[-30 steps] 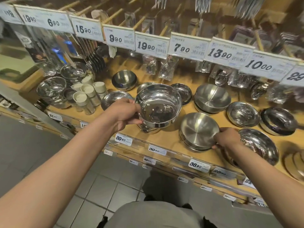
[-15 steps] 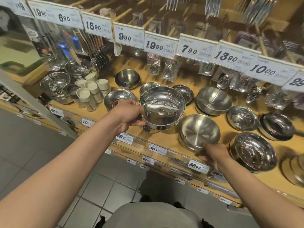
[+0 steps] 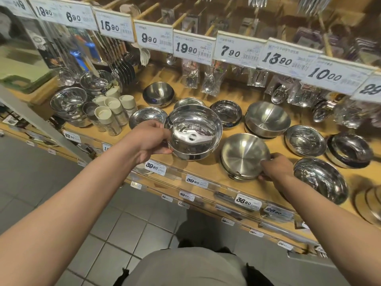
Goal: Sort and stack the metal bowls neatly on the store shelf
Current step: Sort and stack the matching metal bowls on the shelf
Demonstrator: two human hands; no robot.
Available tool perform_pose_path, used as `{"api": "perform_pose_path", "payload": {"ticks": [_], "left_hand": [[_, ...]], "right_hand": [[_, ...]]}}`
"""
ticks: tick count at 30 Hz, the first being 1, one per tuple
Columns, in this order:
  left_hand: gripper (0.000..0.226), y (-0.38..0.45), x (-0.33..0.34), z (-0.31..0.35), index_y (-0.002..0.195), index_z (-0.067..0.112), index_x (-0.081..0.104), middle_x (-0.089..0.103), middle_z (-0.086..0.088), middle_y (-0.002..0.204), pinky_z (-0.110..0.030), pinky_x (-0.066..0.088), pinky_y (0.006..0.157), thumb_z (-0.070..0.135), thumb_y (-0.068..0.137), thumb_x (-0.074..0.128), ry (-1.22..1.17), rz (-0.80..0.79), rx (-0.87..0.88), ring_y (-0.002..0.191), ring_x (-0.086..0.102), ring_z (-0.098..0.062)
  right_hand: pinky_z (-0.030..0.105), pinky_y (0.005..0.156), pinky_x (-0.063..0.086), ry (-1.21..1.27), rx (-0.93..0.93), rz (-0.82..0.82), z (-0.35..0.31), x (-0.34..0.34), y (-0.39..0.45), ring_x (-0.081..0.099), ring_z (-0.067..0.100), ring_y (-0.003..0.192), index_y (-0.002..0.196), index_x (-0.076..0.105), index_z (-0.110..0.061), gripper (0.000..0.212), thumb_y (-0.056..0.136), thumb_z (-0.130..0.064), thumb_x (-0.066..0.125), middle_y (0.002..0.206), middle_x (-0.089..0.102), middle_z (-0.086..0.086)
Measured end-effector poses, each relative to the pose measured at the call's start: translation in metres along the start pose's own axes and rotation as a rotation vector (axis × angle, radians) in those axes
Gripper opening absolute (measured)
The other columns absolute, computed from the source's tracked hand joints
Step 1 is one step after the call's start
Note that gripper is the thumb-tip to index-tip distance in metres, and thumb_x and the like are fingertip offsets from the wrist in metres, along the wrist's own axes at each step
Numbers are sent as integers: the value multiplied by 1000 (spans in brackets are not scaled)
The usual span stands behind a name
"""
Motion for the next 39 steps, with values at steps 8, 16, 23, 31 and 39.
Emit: {"api": "perform_pose_path", "payload": {"ticks": [8,16,23,31,39], "left_hand": [[19,1,6,5,92,7,49,62,-31,119,-30,60,54,-10,93,56,-12,-5,1,86,67,-37],[22,5,11,3,85,9,49,63,-28,114,-31,60,56,-10,93,57,-24,-11,-11,84,68,-36],[23,10,7,2,109,6,53,64,-33,126,-27,61,50,-10,92,56,-15,-31,-6,72,71,-28],[25,11,5,3,110,6,52,64,-33,125,-25,60,46,-10,92,57,-24,-30,-10,72,70,-29],[23,10,0,-1,85,10,48,60,-24,107,-26,60,47,-10,93,55,-7,-28,-14,67,67,-27]], "right_hand": [[38,48,61,87,75,-31,4,-3,1,72,28,51,80,63,-9,11,90,-4,61,78,72,16],[41,58,63,260,172,-58,12,11,-4,74,29,57,99,63,0,8,94,-6,61,75,74,19],[25,37,54,224,212,-54,7,18,-16,69,24,45,103,65,2,12,94,-4,59,81,72,18],[28,40,57,203,170,-29,8,15,-18,68,24,45,101,66,-4,12,93,-7,57,88,70,15],[40,60,63,136,64,-11,4,10,-11,71,29,54,84,66,-6,14,94,-8,55,83,68,13]]}}
Point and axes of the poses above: each hand's wrist, its own y-axis towards the middle knuckle, its own x-axis out of the palm, z = x × y, the point moved 2 cm from there along y, towards the middle knuckle
